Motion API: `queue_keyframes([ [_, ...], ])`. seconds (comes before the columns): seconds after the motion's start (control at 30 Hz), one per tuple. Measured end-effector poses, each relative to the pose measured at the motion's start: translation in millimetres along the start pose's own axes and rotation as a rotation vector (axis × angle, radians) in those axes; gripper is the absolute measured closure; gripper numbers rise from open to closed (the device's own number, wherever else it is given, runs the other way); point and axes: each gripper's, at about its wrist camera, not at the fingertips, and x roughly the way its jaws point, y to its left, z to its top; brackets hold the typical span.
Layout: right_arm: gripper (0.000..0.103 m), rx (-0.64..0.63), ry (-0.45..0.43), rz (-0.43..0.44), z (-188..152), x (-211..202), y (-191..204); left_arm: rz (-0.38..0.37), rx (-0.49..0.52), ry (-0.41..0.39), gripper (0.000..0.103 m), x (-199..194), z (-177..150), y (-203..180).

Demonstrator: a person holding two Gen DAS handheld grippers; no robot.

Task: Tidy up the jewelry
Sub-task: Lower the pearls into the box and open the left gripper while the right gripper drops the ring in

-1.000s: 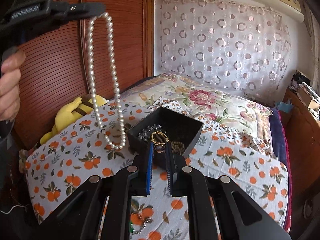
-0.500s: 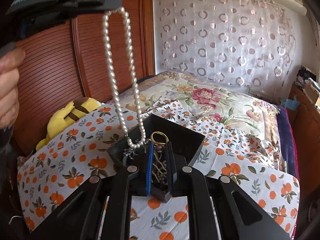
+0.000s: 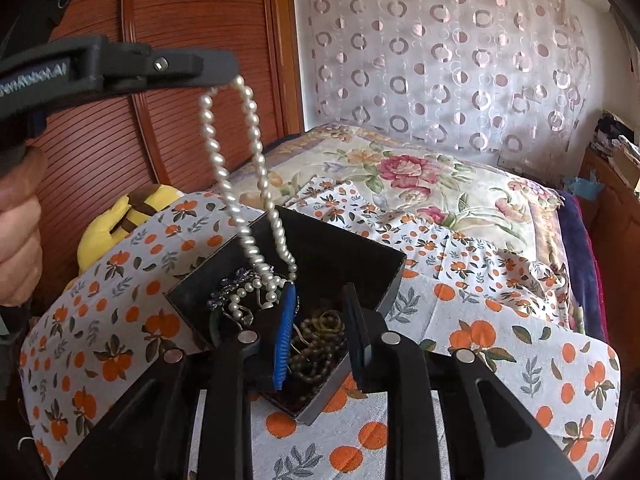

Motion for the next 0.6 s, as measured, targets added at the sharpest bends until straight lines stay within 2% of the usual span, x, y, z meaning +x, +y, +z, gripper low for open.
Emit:
queue_keyframes([
  [0.3,0.077,0.006,-0.014,-0.018,-4.7,-21.6,-1.8,0.019,0.011,0.024,0.095,4.1,-9.8,-2.8],
  [0.37,0.077,0.007,-0.015,-0.025,-8.5,-27.4,-0.3,0.021,0.007,0.037,0.079,3.1,-13.8,-2.6],
  [0.5,0.077,0.008,-0.019,-0.037,-18.2,-41.0,5.8,0.023,0.015,0.042,0.071,-5.2,-26.5,-5.4],
  [0.6,0.077,0.007,-0.02,-0.042,-28.2,-52.1,12.6,0.024,0.012,0.049,0.06,-14.4,-38.4,-6.3],
])
